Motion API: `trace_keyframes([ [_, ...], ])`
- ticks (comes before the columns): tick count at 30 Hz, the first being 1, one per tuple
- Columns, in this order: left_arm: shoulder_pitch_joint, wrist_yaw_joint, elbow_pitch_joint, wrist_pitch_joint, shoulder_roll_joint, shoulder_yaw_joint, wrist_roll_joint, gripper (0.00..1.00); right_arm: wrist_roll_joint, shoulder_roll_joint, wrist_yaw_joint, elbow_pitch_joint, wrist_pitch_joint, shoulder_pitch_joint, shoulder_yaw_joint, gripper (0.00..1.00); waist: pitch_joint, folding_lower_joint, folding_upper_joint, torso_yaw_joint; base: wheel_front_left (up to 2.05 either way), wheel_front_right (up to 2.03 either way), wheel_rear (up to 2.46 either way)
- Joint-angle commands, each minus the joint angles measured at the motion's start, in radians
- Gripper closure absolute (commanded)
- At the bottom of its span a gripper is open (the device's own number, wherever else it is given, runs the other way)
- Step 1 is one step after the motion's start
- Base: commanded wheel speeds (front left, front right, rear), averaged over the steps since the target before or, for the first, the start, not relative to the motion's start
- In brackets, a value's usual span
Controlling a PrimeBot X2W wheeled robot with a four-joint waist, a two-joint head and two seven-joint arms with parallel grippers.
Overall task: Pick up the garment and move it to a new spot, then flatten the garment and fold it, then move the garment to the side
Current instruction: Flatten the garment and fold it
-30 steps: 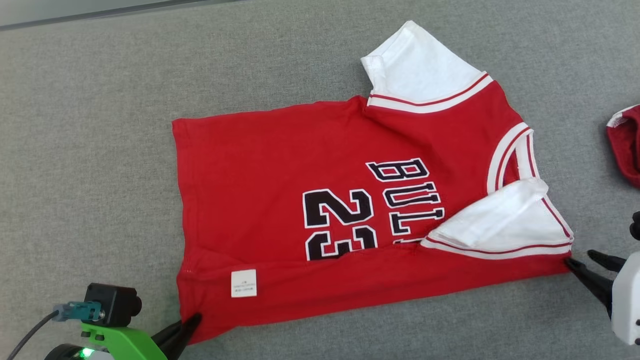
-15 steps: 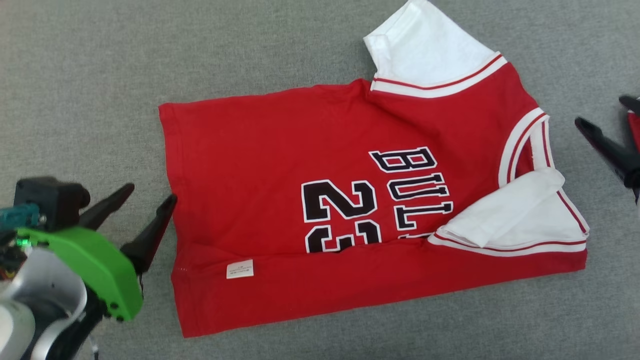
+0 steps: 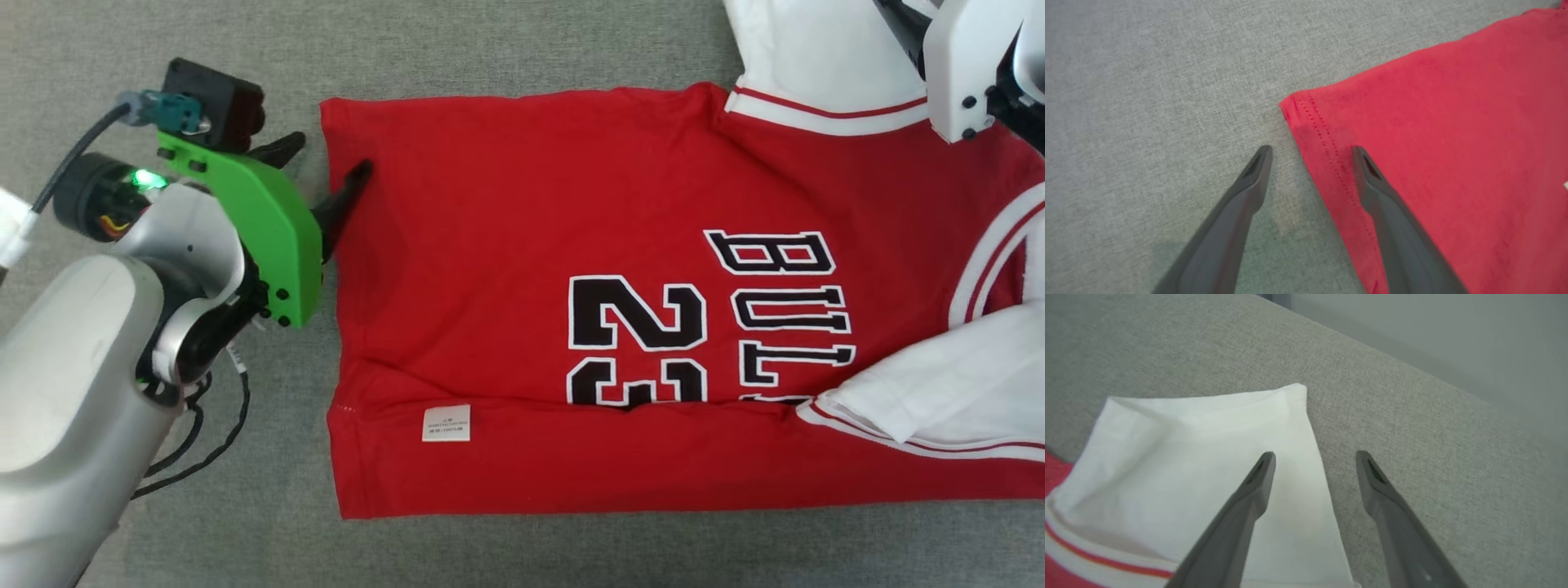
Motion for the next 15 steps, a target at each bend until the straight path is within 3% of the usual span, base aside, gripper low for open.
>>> trace_keyframes([
  [1,-0.034,-0.013,0.017,0.004,-0.012,-0.008,0.011,0.00,-0.010,-0.001,0.000,0.035,-0.013,-0.021,0.008,0.00,0.025,-0.0003,0.0000,0.042,0.00,0.00,0.00],
  [7,-0.084,-0.049,0.093,0.006,-0.064,-0.040,0.008,0.00,0.000,0.025,0.000,0.150,-0.048,-0.070,0.068,0.00,0.019,-0.0003,0.0000,0.053,0.00,0.00,0.00],
  [15,-0.118,-0.073,0.152,-0.017,-0.102,-0.052,0.010,0.00,0.060,0.042,0.000,0.197,-0.064,-0.104,0.151,0.00,0.023,-0.0003,0.0000,0.044,0.00,0.00,0.00],
])
